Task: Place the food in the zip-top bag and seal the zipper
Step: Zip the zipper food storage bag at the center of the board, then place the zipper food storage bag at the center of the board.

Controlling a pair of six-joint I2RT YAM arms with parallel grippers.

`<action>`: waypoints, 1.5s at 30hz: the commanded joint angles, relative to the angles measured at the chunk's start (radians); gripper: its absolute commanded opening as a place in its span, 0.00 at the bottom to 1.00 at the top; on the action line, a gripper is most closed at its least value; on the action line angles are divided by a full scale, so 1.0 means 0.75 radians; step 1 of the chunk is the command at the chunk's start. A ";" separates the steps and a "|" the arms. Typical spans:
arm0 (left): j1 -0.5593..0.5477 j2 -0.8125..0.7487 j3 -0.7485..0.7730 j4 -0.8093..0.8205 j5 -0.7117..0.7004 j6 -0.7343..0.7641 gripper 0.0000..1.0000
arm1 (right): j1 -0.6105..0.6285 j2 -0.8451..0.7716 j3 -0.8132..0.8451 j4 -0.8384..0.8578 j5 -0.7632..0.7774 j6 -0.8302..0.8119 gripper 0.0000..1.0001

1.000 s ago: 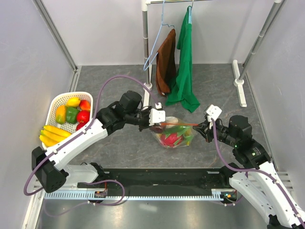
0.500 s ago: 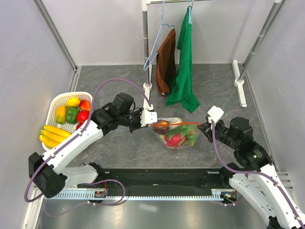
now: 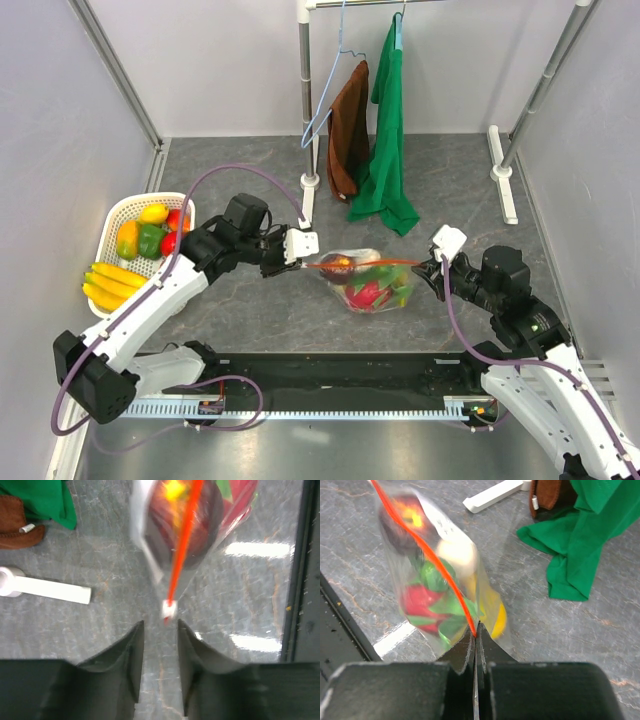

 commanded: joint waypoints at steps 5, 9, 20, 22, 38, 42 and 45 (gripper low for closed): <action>-0.149 0.086 0.256 -0.018 0.072 -0.213 0.56 | -0.011 0.043 0.040 0.062 -0.156 -0.032 0.00; -0.350 0.142 0.283 0.062 0.017 -0.307 0.56 | -0.011 0.051 0.046 0.066 -0.156 -0.027 0.00; -0.612 0.246 0.129 0.393 -0.300 -0.563 0.55 | -0.013 0.033 0.056 0.062 -0.132 -0.017 0.00; -0.614 0.283 0.133 0.418 -0.355 -0.586 0.51 | -0.011 0.024 0.058 0.056 -0.132 -0.023 0.00; -0.397 0.268 0.479 -0.001 -0.071 -0.713 0.02 | -0.011 0.125 0.208 -0.003 -0.156 0.214 0.82; -0.379 0.275 0.549 -0.138 -0.104 -0.613 0.02 | -0.011 0.173 0.247 -0.040 -0.134 0.273 0.98; -0.308 0.289 0.522 -0.161 -0.112 -0.574 0.02 | -0.011 0.202 0.269 -0.050 -0.107 0.304 0.98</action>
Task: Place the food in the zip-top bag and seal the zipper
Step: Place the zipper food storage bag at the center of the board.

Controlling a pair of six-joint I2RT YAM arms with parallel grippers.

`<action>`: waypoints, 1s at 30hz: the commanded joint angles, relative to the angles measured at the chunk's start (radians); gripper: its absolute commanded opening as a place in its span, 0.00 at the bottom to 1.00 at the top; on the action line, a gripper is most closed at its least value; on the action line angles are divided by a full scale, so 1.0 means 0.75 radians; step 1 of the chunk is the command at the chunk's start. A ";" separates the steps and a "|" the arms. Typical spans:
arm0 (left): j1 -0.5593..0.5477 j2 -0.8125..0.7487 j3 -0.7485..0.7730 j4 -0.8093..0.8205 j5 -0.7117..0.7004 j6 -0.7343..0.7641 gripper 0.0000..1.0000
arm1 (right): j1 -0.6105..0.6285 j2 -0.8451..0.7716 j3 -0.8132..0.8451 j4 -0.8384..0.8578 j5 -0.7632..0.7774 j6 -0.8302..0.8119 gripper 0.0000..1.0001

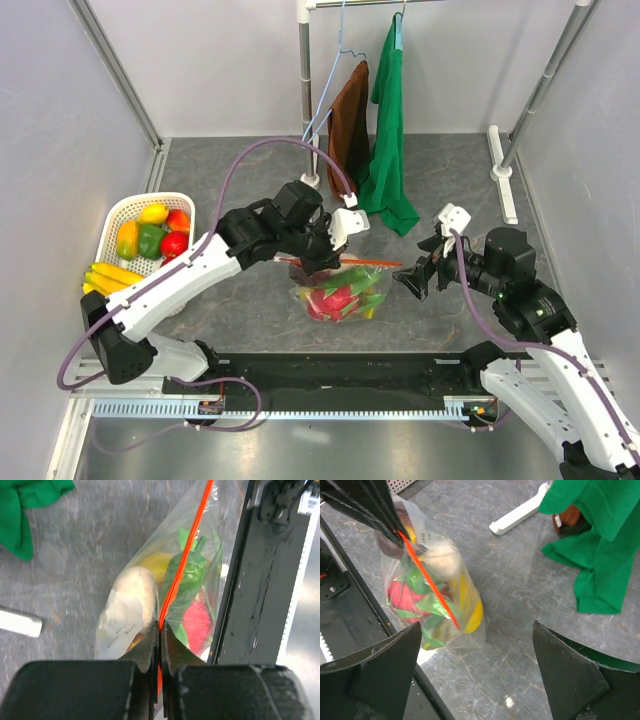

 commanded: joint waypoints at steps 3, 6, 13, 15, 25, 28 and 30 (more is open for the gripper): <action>0.177 0.019 0.041 -0.018 0.040 0.193 0.02 | -0.001 0.055 0.080 -0.017 0.068 0.094 0.98; 0.224 0.060 0.053 0.053 -0.022 0.362 0.02 | -0.001 0.080 0.095 -0.015 0.105 0.143 0.98; 0.222 0.160 0.156 0.074 -0.036 0.504 0.02 | -0.001 0.156 0.158 -0.017 0.189 0.190 0.98; 0.206 0.168 0.091 0.084 -0.044 0.472 0.02 | 0.001 0.162 0.160 -0.015 0.193 0.213 0.98; -0.123 0.064 -0.504 0.209 0.027 0.300 0.02 | -0.001 0.151 0.138 -0.036 0.181 0.342 0.98; -0.154 0.093 -0.523 0.266 0.050 0.218 0.02 | -0.003 0.149 0.103 -0.033 0.181 0.385 0.98; -0.156 0.133 -0.523 0.309 0.050 0.163 0.02 | -0.003 0.143 0.087 -0.033 0.181 0.397 0.98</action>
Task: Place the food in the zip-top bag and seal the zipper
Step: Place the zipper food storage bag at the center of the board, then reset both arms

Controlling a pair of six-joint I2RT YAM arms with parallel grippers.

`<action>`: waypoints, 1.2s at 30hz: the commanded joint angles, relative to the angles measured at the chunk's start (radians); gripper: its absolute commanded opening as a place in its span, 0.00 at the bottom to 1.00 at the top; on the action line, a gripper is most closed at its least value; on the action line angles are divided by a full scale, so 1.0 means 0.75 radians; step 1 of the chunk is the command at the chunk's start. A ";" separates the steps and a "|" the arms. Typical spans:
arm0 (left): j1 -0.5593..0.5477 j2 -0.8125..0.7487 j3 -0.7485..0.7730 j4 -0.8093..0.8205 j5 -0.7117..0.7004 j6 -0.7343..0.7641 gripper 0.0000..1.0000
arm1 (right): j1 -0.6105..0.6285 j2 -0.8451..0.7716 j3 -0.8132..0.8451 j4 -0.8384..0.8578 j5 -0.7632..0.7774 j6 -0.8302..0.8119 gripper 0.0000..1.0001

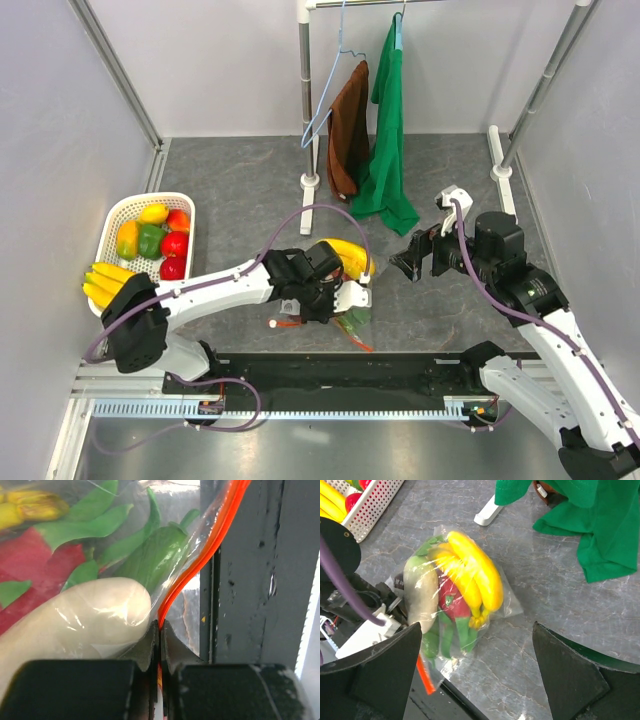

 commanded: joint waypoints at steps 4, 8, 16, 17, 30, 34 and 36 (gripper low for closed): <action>0.005 0.085 0.033 0.247 0.005 -0.244 0.03 | -0.001 -0.031 -0.048 0.001 0.010 0.089 0.98; 0.005 0.121 0.041 0.323 -0.044 -0.332 0.02 | -0.003 -0.041 -0.061 0.001 0.018 0.091 0.98; 0.005 0.105 0.092 0.201 -0.085 -0.154 0.49 | -0.001 -0.056 -0.057 -0.019 0.014 0.066 0.98; 0.005 0.048 0.108 0.160 -0.054 -0.134 0.66 | -0.001 -0.058 -0.055 -0.019 0.016 0.068 0.98; 0.246 -0.279 0.564 -0.311 0.154 -0.207 1.00 | -0.032 -0.068 0.027 -0.081 0.057 0.026 0.98; 0.506 -0.288 0.663 -0.462 0.226 -0.322 1.00 | -0.042 -0.068 0.054 -0.113 0.091 -0.019 0.98; 0.638 -0.336 0.657 -0.475 0.273 -0.362 1.00 | -0.054 -0.078 0.056 -0.126 0.106 -0.030 0.98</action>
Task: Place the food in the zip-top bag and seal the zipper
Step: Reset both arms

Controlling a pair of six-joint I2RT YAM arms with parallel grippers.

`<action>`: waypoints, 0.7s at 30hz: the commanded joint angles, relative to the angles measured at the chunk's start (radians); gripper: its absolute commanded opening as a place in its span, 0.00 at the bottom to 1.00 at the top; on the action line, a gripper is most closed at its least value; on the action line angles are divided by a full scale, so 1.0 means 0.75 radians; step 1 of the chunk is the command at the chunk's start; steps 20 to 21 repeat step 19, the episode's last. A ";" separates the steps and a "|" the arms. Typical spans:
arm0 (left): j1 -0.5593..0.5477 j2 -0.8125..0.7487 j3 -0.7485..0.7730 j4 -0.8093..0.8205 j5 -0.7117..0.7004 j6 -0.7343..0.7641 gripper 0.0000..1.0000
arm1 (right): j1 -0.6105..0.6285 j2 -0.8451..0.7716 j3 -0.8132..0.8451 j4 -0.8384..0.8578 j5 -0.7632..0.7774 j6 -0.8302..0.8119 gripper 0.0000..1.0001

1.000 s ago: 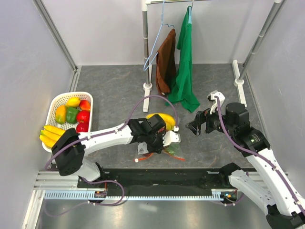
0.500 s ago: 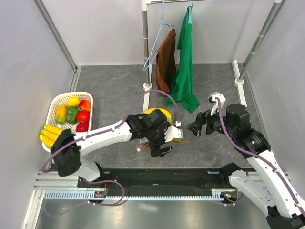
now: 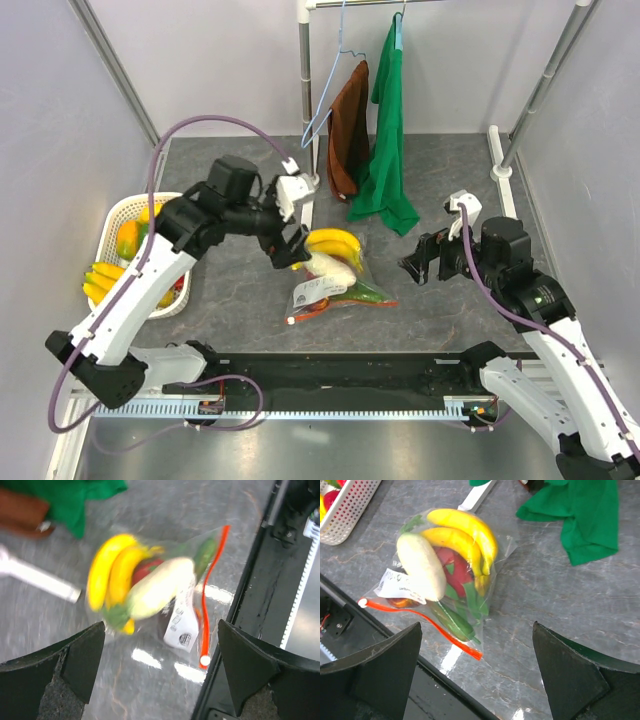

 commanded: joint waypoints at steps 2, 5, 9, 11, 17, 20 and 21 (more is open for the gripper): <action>0.293 -0.153 0.013 -0.151 0.137 -0.194 1.00 | -0.054 -0.029 0.062 -0.031 0.041 -0.042 0.98; 0.420 -0.221 -0.007 -0.241 0.005 -0.193 1.00 | -0.111 -0.062 0.047 -0.031 0.020 -0.024 0.98; 0.467 -0.297 -0.115 -0.310 -0.333 -0.221 1.00 | -0.171 -0.089 0.004 -0.025 -0.017 -0.001 0.98; 0.483 -0.362 -0.173 -0.311 -0.370 -0.227 1.00 | -0.193 -0.099 -0.018 -0.023 -0.043 0.001 0.98; 0.530 -0.432 -0.328 -0.272 -0.403 -0.246 1.00 | -0.210 -0.132 -0.061 -0.029 -0.055 0.003 0.98; 0.545 -0.432 -0.335 -0.264 -0.419 -0.236 1.00 | -0.208 -0.122 -0.049 -0.027 -0.104 -0.005 0.98; 0.545 -0.432 -0.335 -0.264 -0.419 -0.236 1.00 | -0.208 -0.122 -0.049 -0.027 -0.104 -0.005 0.98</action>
